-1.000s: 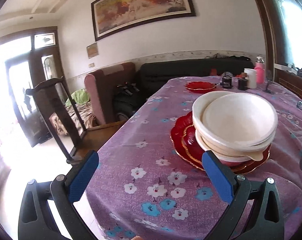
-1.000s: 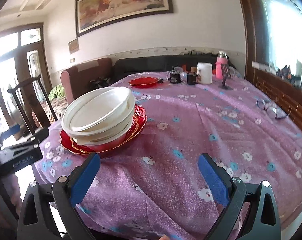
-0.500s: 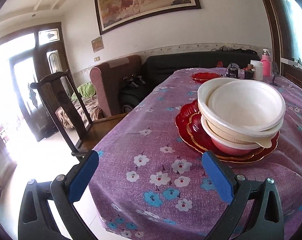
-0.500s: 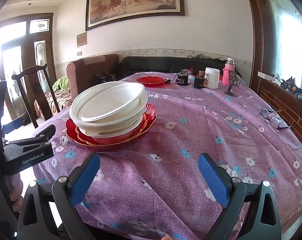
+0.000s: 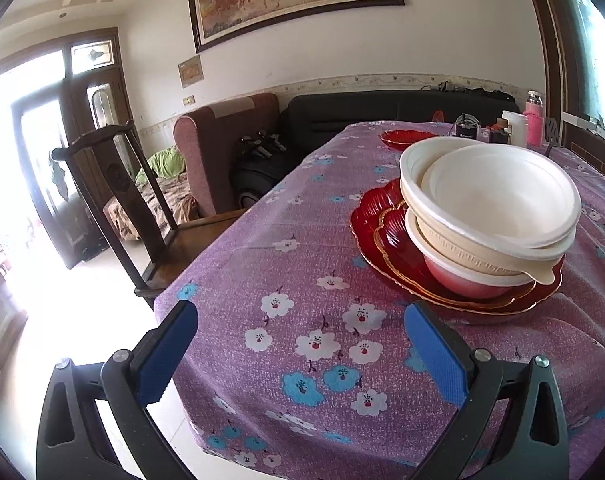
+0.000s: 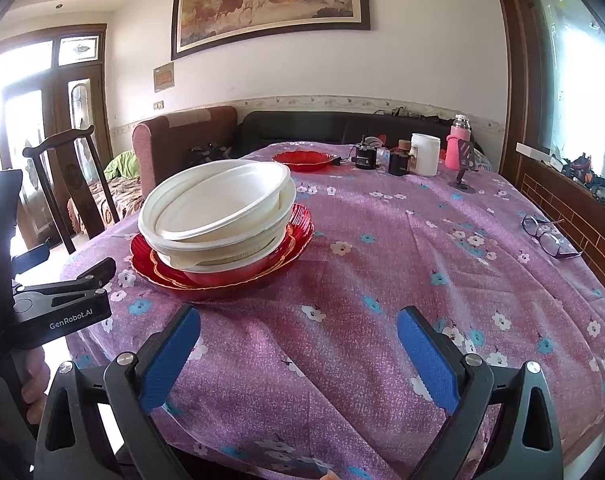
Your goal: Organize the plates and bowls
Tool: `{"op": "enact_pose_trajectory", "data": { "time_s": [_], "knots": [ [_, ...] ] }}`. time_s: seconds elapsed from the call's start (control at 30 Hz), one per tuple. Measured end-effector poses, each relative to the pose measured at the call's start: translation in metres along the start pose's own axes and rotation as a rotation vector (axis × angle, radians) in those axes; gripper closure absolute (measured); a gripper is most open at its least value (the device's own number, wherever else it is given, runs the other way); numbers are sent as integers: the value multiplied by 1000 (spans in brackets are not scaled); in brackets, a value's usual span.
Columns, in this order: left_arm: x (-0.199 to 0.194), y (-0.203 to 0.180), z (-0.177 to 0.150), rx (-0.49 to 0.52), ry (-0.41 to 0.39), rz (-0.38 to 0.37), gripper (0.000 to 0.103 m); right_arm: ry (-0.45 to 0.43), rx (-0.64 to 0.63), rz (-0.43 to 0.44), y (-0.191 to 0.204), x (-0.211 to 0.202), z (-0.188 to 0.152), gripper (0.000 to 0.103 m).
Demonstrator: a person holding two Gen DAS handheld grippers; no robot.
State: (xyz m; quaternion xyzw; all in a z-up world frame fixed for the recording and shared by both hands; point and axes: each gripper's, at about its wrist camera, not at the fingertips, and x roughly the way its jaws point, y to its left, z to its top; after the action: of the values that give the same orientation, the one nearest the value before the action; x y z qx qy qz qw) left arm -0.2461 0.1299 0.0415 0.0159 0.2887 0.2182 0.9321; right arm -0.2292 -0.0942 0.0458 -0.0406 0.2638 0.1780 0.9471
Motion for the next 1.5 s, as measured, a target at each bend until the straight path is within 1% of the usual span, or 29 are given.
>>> {"op": "enact_pose_trajectory", "data": {
  "time_s": [0.53,0.6,0.63,0.7,0.73,0.77,0.83,0.87,0.9,0.93,0.97,1.0,1.07,1.13,1.17,1.2,1.23,1.3,1.33,1.37,1.4,1.43,1.5],
  "knots": [
    [3,-4,-3,10,10,-3,0,7,1,5,1,2,-2,3],
    [3,-4,-3,12,14,-13,0,8,6,9,0,3,-2,3],
    [4,-4,-3,14,24,-30,0,11,9,19,-1,4,-2,3],
    [9,-1,0,16,59,-64,0,25,43,37,-8,7,2,3],
    [12,2,2,13,71,-69,0,42,82,57,-16,11,6,3],
    [13,4,3,16,76,-72,0,65,110,89,-23,16,11,3],
    [17,8,8,39,82,-84,0,94,166,113,-35,23,18,4],
    [19,10,10,38,92,-107,0,110,195,118,-42,29,23,6],
    [23,15,13,22,115,-151,0,123,213,128,-46,34,26,9],
    [26,21,16,-6,142,-192,0,142,228,134,-49,40,30,23],
    [31,25,19,-32,166,-226,0,170,245,139,-52,50,34,32],
    [40,28,24,-39,205,-231,0,184,253,147,-53,55,36,33],
    [51,28,30,-20,253,-208,0,224,278,165,-57,70,40,36],
    [63,32,38,-26,305,-233,0,252,315,193,-61,81,44,37],
    [70,35,43,-42,336,-253,1,259,326,203,-62,84,45,40],
    [73,38,46,-46,342,-268,8,266,335,207,-63,88,47,41],
    [76,38,50,-42,346,-269,11,268,339,208,-63,89,48,42],
    [86,39,58,-43,362,-259,25,275,354,213,-65,94,51,43],
    [94,40,60,-53,390,-270,31,281,362,216,-66,97,53,44],
    [100,42,62,-69,412,-285,43,288,372,226,-67,100,53,45],
    [108,43,63,-85,439,-314,48,295,381,235,-67,103,54,46],
    [113,44,65,-95,459,-340,50,299,386,240,-68,104,55,49],
    [119,42,67,-88,482,-367,57,310,397,250,-68,109,55,51]
  ]
}}
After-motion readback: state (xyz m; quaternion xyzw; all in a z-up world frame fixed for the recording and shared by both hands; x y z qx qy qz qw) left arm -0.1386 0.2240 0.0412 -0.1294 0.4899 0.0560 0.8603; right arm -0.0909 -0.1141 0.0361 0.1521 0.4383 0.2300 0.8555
